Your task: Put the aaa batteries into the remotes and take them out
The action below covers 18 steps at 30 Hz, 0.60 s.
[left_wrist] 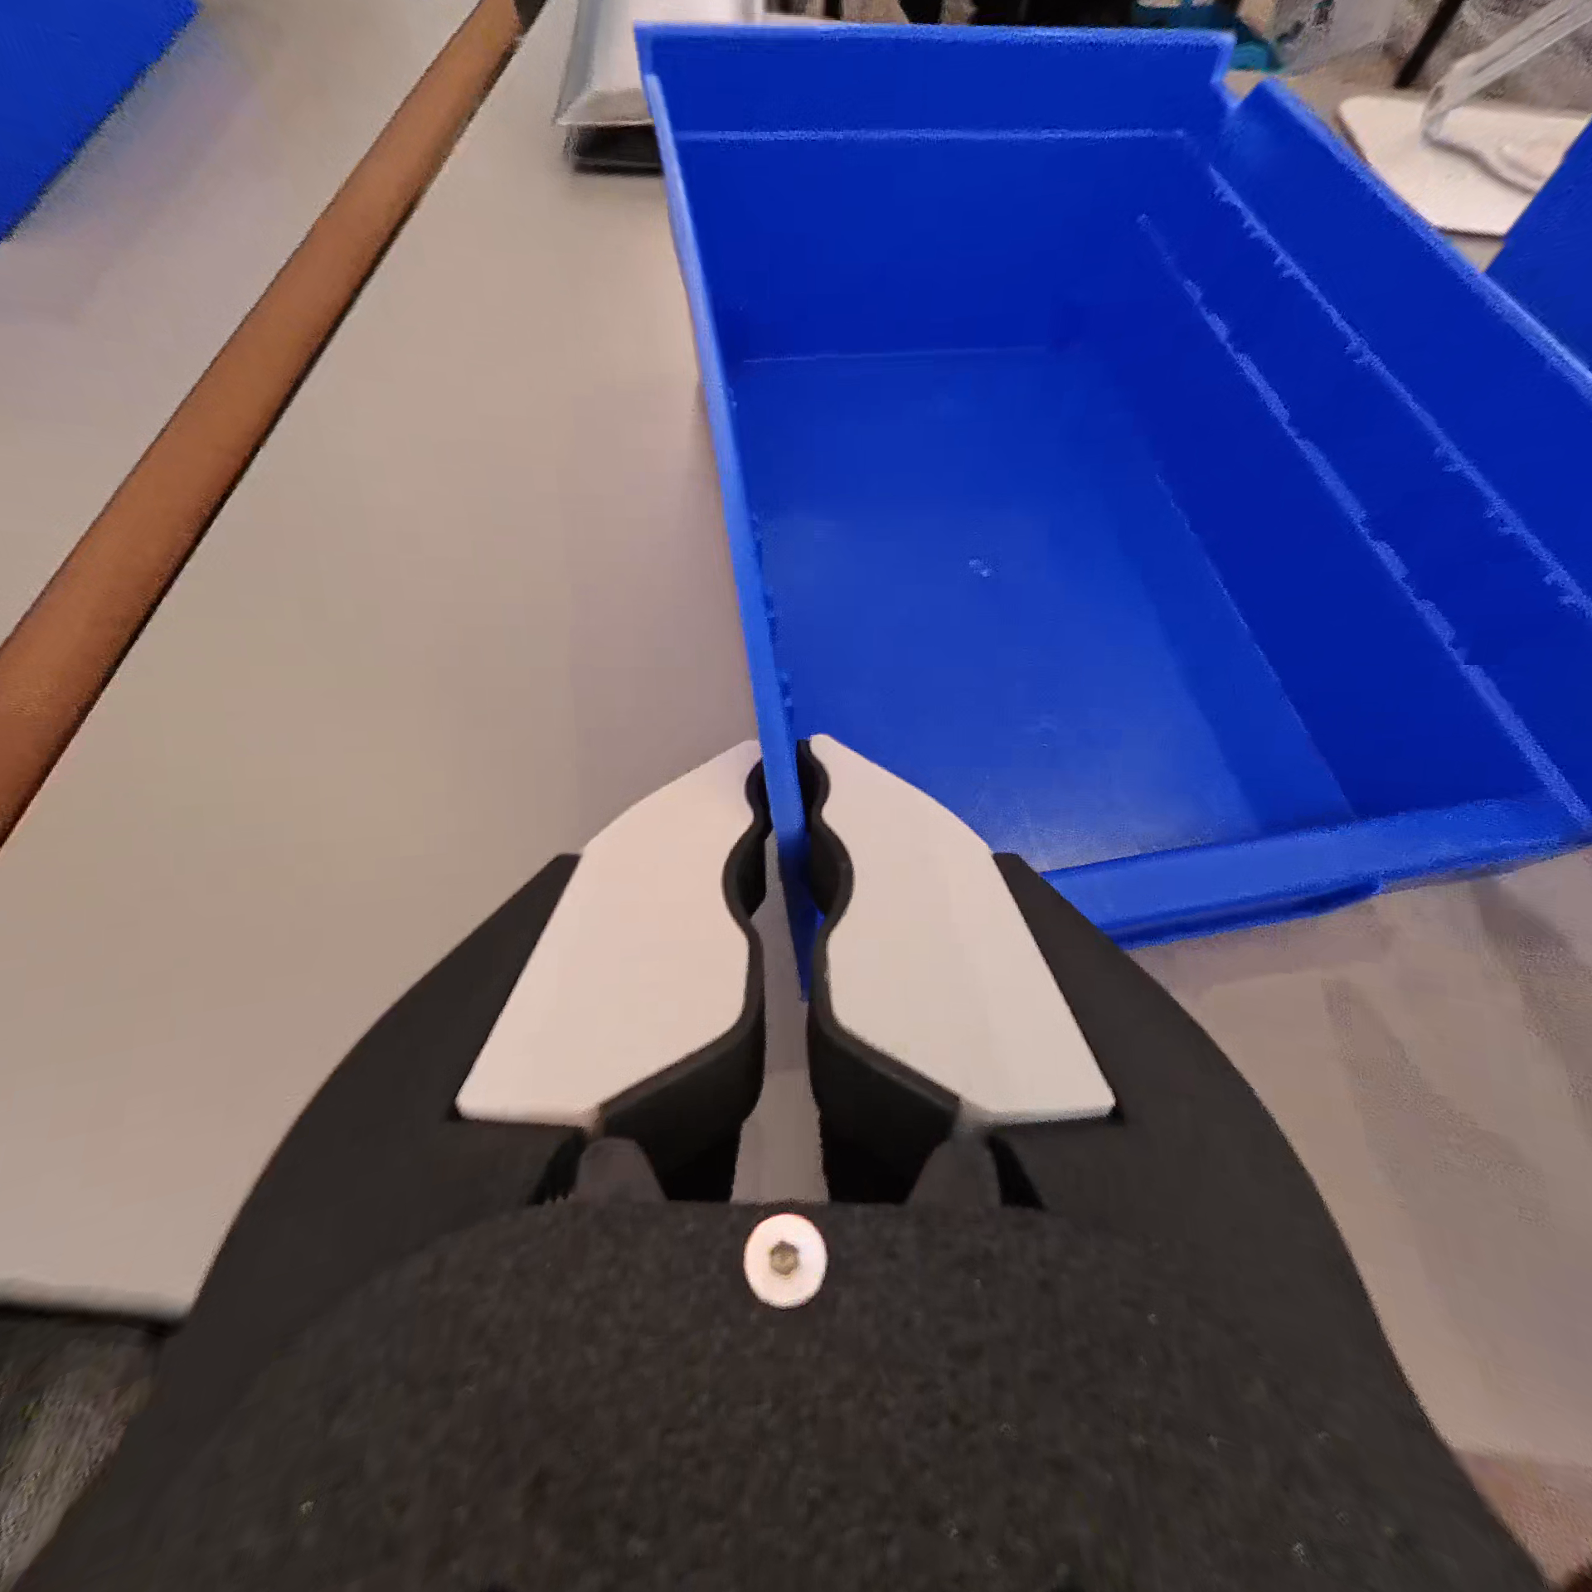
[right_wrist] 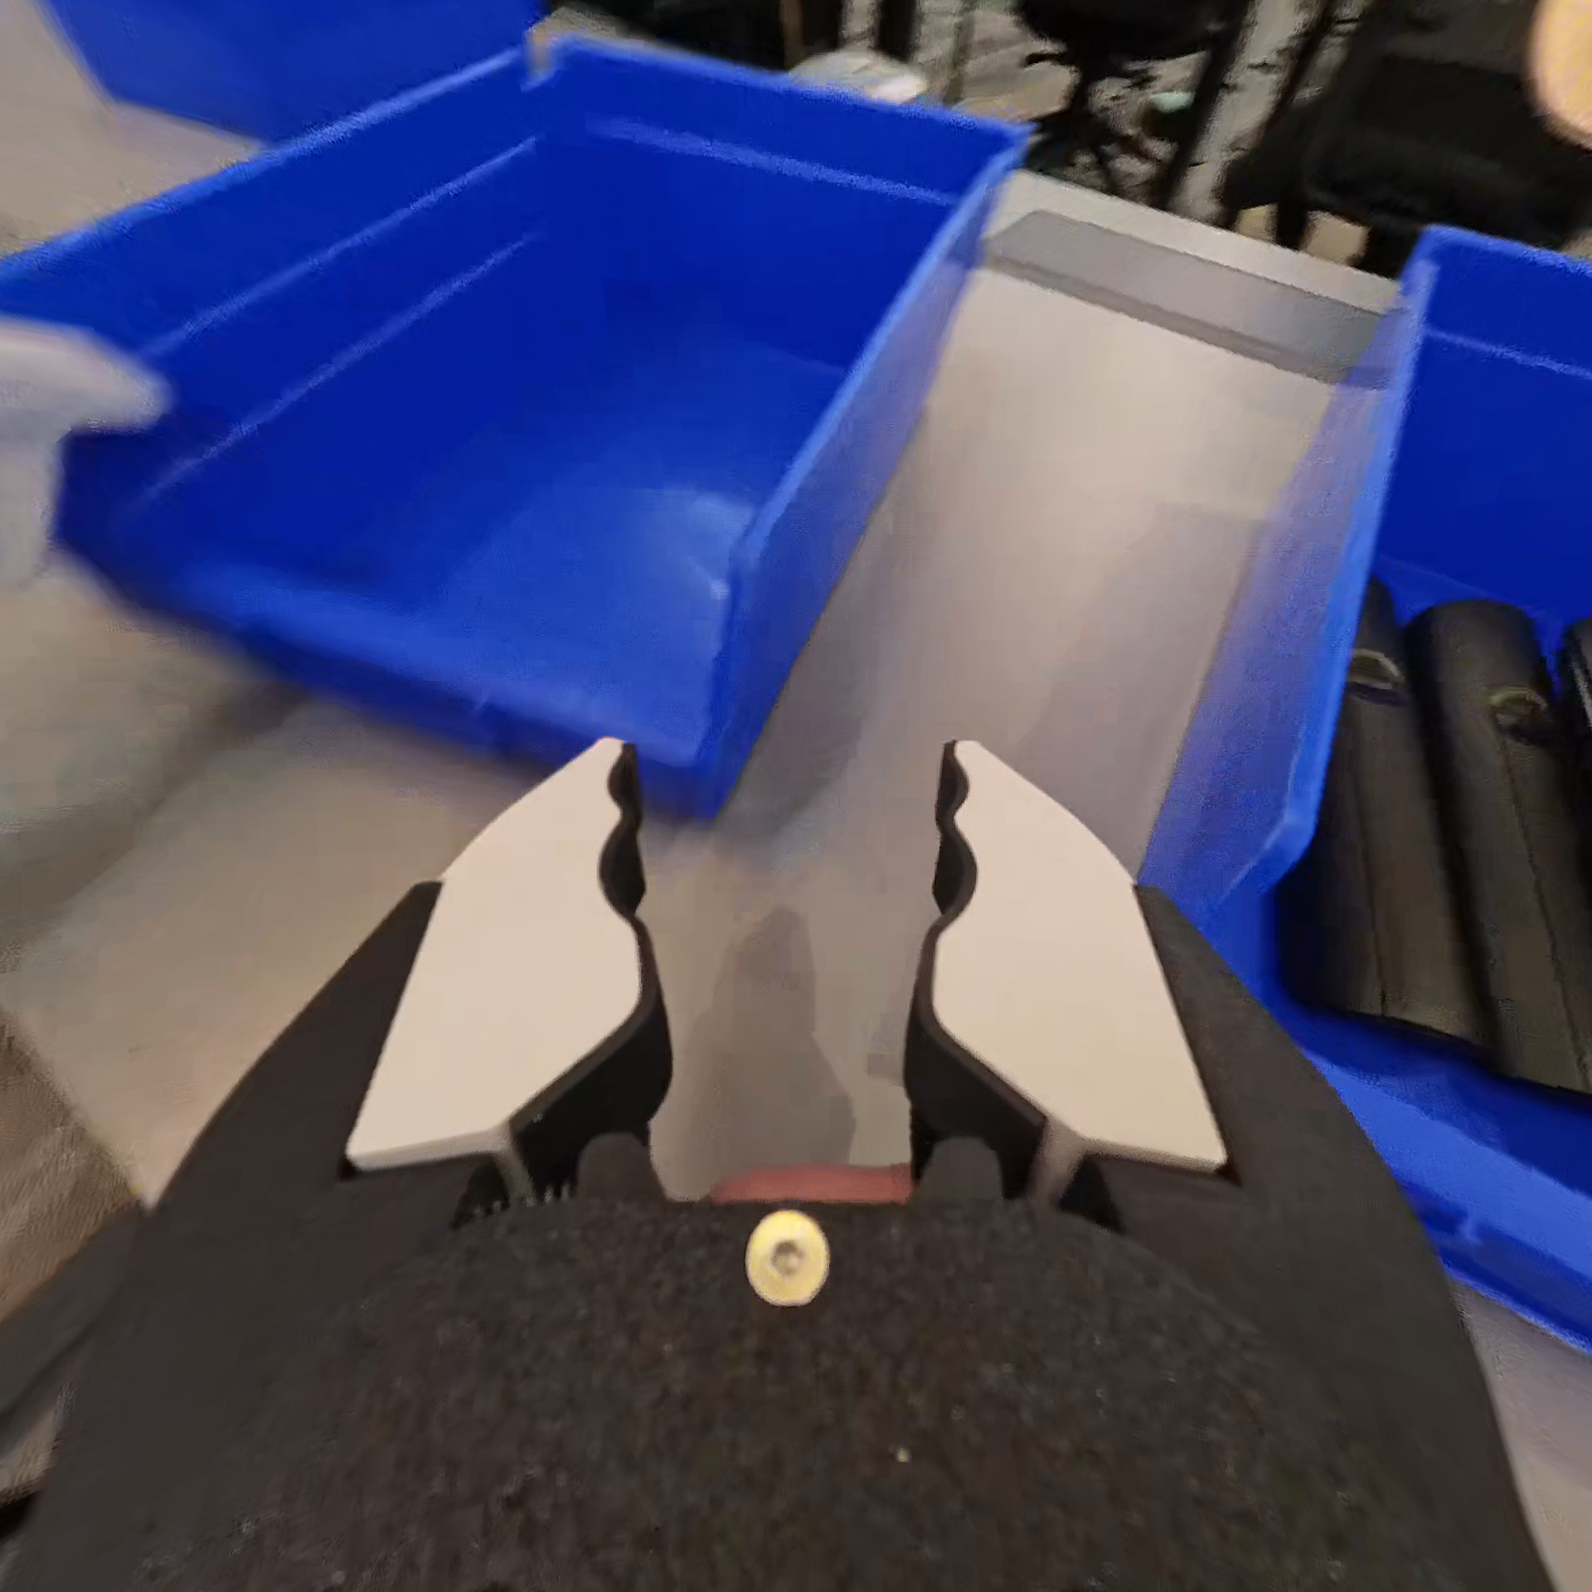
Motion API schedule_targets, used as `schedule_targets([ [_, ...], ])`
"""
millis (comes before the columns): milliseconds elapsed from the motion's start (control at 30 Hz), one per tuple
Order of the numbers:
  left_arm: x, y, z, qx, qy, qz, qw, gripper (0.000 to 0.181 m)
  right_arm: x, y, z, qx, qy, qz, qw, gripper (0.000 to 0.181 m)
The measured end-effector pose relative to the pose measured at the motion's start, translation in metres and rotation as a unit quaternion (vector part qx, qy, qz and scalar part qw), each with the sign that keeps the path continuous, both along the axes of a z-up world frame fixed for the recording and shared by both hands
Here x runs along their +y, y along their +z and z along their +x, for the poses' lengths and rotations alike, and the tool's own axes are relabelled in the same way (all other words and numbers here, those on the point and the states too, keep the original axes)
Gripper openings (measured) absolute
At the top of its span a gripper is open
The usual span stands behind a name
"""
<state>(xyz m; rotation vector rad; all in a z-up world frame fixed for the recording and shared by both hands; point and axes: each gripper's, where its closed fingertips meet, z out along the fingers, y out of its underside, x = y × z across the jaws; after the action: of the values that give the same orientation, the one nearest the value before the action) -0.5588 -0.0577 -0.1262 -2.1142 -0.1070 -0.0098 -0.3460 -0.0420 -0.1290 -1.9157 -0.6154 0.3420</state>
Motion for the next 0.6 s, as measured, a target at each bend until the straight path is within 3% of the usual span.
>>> schedule_targets([
  [67, -0.032, 0.0, 0.008, 0.001, 0.017, 0.005, 1.0, 0.004, 0.003, 0.001, -0.009, 0.049, -0.012, -0.017, 0.999, 0.048],
  [133, -0.058, 0.001, 0.019, 0.014, 0.02, 0.009, 1.0, 0.005, -0.006, 0.002, -0.024, 0.075, 0.025, -0.033, 0.996, 0.01],
  [267, -0.089, 0.024, 0.034, 0.034, 0.041, 0.043, 0.998, 0.005, -0.022, 0.032, -0.014, 0.046, 0.006, 0.014, 0.999, 0.004],
  [367, -0.082, 0.077, 0.054, 0.058, 0.03, 0.104, 0.992, 0.004, -0.029, 0.077, 0.01, 0.063, -0.003, 0.066, 0.996, 0.005],
  [467, -0.044, 0.138, 0.111, 0.071, -0.02, 0.163, 0.984, 0.004, -0.018, 0.138, 0.072, 0.073, -0.05, 0.132, 0.987, 0.005],
  [600, 0.015, 0.192, 0.244, 0.079, -0.109, 0.205, 0.969, 0.004, 0.01, 0.19, 0.208, 0.078, -0.154, 0.161, 0.972, 0.005],
])
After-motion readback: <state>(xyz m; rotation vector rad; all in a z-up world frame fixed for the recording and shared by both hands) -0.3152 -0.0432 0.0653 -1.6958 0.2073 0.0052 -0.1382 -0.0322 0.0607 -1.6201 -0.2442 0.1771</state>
